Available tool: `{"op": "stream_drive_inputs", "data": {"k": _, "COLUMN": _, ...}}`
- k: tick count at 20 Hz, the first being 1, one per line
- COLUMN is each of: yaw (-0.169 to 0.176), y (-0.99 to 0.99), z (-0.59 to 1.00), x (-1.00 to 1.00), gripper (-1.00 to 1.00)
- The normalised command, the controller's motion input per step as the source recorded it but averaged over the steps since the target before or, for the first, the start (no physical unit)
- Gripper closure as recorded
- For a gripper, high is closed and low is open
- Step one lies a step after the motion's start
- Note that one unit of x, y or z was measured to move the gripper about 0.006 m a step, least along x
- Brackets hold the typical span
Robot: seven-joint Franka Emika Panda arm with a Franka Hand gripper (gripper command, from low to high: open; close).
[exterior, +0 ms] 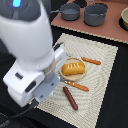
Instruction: Interact with the objects in diverse but meaningful ways.
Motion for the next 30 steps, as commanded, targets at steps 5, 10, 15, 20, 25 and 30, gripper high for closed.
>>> {"op": "stream_drive_inputs", "data": {"k": 5, "yaw": 0.0, "y": 0.91, "z": 0.45, "x": 0.47, "gripper": 1.0}}
{"op": "stream_drive_inputs", "data": {"k": 10, "yaw": 0.014, "y": 0.93, "z": 0.21, "x": 0.4, "gripper": 1.0}}
{"op": "stream_drive_inputs", "data": {"k": 15, "yaw": 0.021, "y": 0.95, "z": 0.06, "x": 0.36, "gripper": 1.0}}
{"op": "stream_drive_inputs", "data": {"k": 20, "yaw": 0.013, "y": 0.96, "z": 0.07, "x": 0.29, "gripper": 1.0}}
{"op": "stream_drive_inputs", "data": {"k": 25, "yaw": 0.006, "y": 0.97, "z": 0.07, "x": 0.24, "gripper": 1.0}}
{"op": "stream_drive_inputs", "data": {"k": 30, "yaw": 0.001, "y": 0.66, "z": -0.1, "x": 0.2, "gripper": 1.0}}
